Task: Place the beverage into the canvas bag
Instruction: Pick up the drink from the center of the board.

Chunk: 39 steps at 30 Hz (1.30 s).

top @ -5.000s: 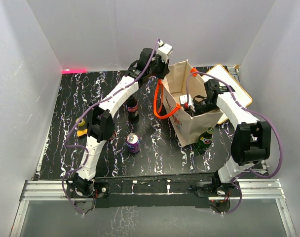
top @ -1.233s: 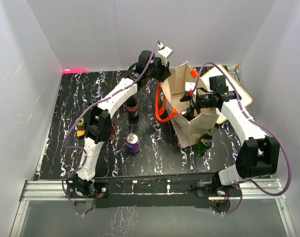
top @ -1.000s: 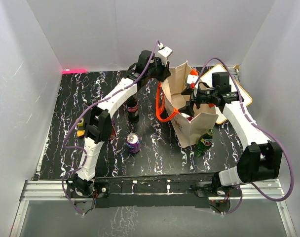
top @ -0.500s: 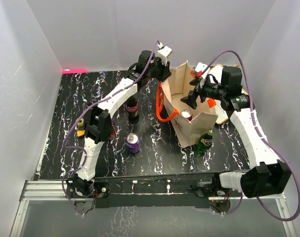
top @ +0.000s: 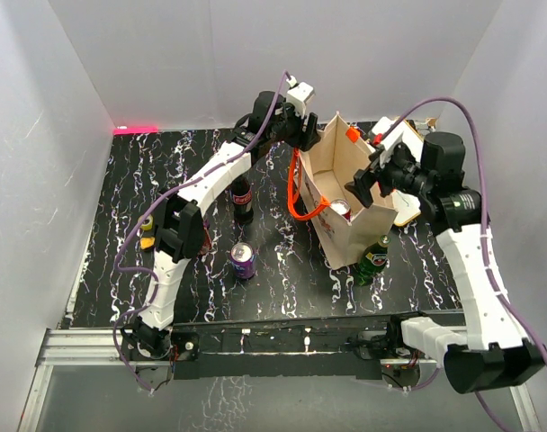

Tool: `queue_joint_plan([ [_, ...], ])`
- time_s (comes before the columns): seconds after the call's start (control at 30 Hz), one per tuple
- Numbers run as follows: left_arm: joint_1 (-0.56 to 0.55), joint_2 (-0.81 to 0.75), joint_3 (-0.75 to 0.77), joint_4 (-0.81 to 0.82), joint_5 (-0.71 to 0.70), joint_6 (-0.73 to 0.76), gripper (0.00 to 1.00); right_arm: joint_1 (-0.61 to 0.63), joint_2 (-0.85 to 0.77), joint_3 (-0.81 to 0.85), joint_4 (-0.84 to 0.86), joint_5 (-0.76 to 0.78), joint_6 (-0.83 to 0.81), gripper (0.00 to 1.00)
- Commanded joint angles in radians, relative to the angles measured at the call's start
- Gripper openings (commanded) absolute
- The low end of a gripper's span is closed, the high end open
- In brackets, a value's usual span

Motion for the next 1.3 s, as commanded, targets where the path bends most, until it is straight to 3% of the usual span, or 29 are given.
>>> queue_joint_plan([
  [0.0,-0.009,-0.116,0.029,0.009,-0.005,-0.023,0.68,0.003,-0.091,0.080,-0.150,0.081,0.000,0.95],
  [0.07,-0.011,-0.119,0.033,0.014,-0.007,-0.035,0.73,0.003,-0.115,0.097,-0.221,0.105,0.002,0.95],
  [0.53,-0.024,-0.153,0.033,0.012,-0.045,-0.023,0.82,0.002,-0.250,0.047,-0.536,0.278,0.145,0.91],
  [0.87,-0.029,-0.172,0.005,0.005,-0.038,-0.015,0.83,0.003,-0.304,-0.169,-0.445,0.406,0.110,0.85],
  [1.07,-0.033,-0.170,0.001,0.006,-0.030,-0.014,0.83,0.002,-0.381,-0.285,-0.379,0.362,0.066,0.80],
  [1.27,-0.053,-0.179,-0.018,-0.005,-0.037,0.023,0.83,0.002,-0.396,-0.349,-0.348,0.377,0.131,0.78],
])
